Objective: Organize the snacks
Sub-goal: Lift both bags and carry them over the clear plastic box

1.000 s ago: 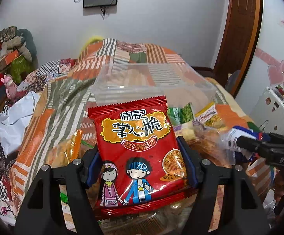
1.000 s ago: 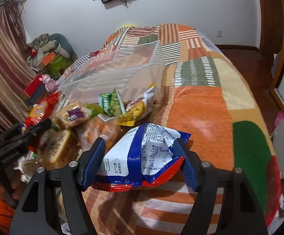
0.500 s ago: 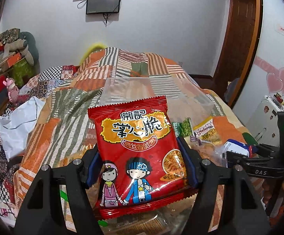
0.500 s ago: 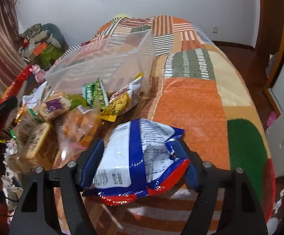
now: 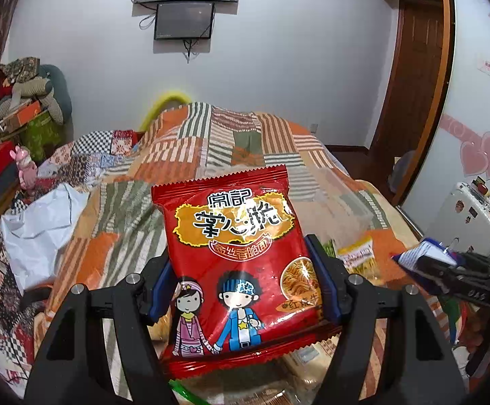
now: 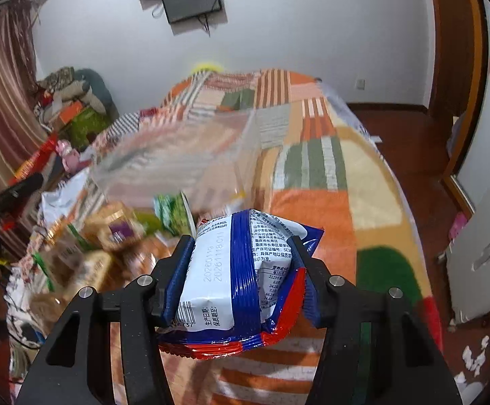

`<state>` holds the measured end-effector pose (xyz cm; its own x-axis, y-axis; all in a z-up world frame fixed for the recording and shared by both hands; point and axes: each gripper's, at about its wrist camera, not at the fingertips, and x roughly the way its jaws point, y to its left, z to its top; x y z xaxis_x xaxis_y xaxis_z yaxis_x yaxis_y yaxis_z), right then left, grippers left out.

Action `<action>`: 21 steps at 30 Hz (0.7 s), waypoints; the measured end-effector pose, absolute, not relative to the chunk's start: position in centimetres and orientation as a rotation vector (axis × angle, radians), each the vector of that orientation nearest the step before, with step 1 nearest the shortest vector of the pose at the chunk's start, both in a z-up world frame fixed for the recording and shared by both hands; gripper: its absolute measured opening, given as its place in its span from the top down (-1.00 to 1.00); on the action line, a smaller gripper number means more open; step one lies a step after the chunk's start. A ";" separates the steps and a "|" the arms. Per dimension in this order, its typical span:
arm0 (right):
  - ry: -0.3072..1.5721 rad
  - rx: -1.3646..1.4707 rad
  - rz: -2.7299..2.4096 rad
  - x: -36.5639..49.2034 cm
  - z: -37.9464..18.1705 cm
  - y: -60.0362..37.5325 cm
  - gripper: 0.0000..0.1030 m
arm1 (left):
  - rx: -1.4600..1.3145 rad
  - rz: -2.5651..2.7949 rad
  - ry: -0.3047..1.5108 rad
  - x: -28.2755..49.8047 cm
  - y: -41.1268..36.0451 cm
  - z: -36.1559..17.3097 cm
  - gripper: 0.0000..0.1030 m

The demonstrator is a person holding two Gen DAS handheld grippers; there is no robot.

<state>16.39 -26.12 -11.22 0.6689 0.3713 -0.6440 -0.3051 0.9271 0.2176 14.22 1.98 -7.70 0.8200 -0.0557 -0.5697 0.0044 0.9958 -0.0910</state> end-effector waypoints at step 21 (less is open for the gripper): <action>0.635 0.143 0.469 23.2 -8.7 -21.3 -0.01 | -0.051 -0.017 0.656 22.2 2.4 -7.9 -0.35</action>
